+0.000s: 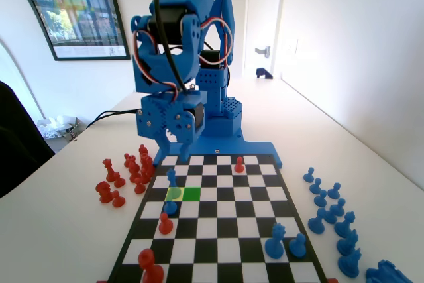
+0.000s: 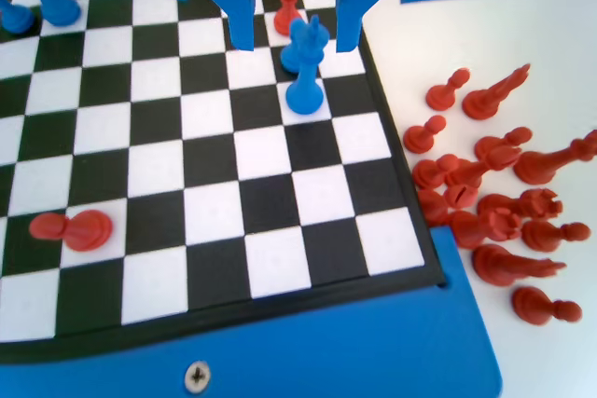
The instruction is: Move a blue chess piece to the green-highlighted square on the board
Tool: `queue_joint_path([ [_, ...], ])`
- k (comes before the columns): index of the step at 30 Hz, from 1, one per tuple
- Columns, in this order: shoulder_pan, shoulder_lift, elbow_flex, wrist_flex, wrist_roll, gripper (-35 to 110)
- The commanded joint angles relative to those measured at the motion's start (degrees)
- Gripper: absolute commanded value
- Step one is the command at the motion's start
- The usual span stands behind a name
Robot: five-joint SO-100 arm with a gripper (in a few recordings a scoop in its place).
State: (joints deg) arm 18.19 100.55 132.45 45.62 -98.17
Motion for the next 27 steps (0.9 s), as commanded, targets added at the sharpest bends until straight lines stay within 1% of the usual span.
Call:
queue_joint_path([
  [1, 1.1, 0.5, -0.4, -0.3, -0.9, 12],
  [14, 3.3, -1.9, 0.5, -4.1, -2.1, 12],
  [27, 1.6, -6.9, -1.7, -6.5, -0.8, 12],
])
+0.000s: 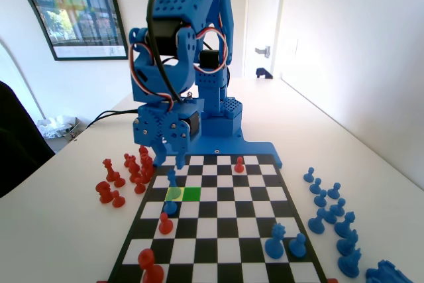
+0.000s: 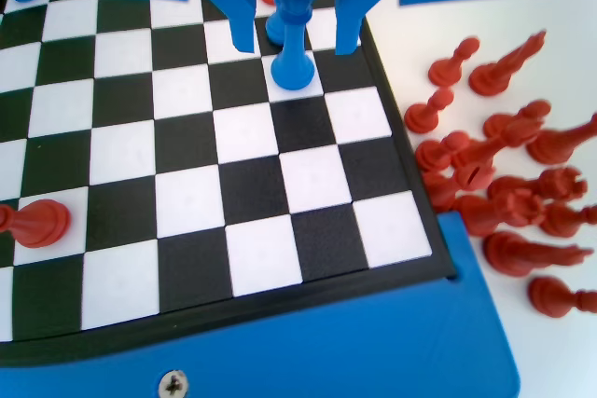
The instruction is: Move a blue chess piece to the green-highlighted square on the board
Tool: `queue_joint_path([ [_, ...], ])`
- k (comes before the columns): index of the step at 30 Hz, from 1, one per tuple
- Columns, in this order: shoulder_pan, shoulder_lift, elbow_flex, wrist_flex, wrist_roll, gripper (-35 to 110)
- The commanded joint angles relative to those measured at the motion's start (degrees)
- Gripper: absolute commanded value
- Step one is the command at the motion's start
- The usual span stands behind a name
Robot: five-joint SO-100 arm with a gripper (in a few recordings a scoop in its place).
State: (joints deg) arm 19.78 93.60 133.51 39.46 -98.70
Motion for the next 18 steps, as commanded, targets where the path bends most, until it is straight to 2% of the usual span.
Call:
queue_joint_path([
  [1, -0.1, -0.4, -3.0, -0.5, -0.1, 12],
  [18, -0.1, -2.5, -6.9, 0.7, 0.3, 12],
])
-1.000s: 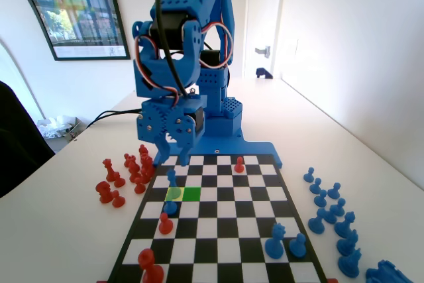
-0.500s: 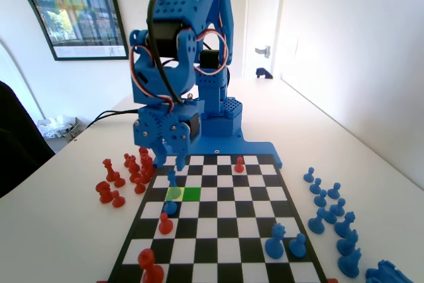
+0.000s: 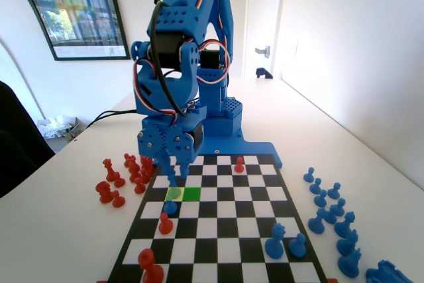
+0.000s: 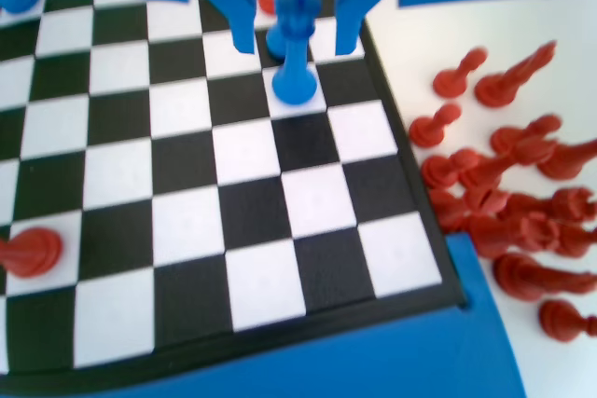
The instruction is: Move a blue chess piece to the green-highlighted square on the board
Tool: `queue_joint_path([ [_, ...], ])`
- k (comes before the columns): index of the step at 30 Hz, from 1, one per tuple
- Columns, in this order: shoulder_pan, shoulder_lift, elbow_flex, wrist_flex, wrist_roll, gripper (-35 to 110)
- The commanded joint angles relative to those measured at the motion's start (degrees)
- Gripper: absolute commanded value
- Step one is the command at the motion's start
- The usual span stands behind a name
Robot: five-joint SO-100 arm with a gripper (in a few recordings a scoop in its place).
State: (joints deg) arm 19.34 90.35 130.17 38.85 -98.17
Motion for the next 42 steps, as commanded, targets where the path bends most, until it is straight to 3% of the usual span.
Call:
queue_joint_path([
  [1, 0.4, 0.8, -3.7, 1.4, -0.2, 11],
  [42, -0.7, 0.7, -4.2, 1.9, 2.0, 1],
])
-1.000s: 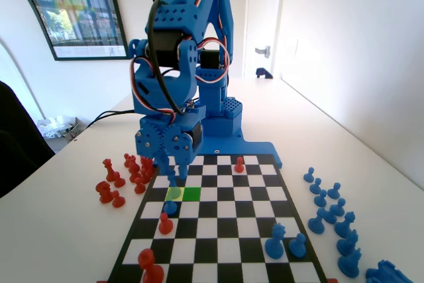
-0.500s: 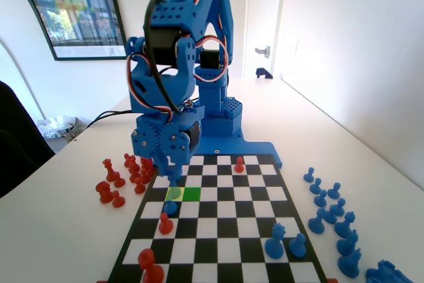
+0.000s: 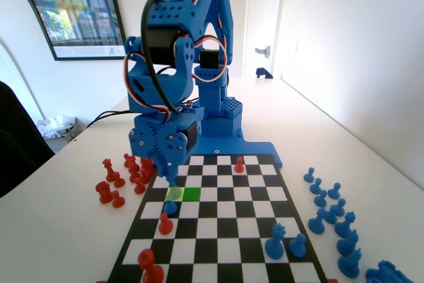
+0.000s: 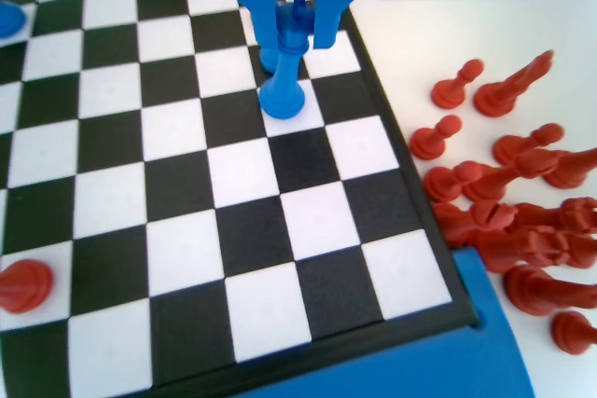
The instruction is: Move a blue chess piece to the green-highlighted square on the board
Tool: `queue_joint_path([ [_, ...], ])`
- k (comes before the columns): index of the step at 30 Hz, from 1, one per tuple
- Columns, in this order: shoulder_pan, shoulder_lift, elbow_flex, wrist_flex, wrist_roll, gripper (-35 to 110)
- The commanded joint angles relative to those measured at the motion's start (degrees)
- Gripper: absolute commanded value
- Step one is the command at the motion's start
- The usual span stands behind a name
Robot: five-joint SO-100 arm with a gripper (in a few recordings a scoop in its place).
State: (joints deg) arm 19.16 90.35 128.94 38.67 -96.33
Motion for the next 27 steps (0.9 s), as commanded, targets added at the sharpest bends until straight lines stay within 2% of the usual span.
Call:
queue_joint_path([
  [1, -1.0, 0.8, -3.3, 2.8, 0.8, 1],
  [8, -4.7, 1.0, -4.4, 5.4, 4.2, 1],
  [27, -5.8, 1.3, -2.5, 7.2, 5.1, 1],
])
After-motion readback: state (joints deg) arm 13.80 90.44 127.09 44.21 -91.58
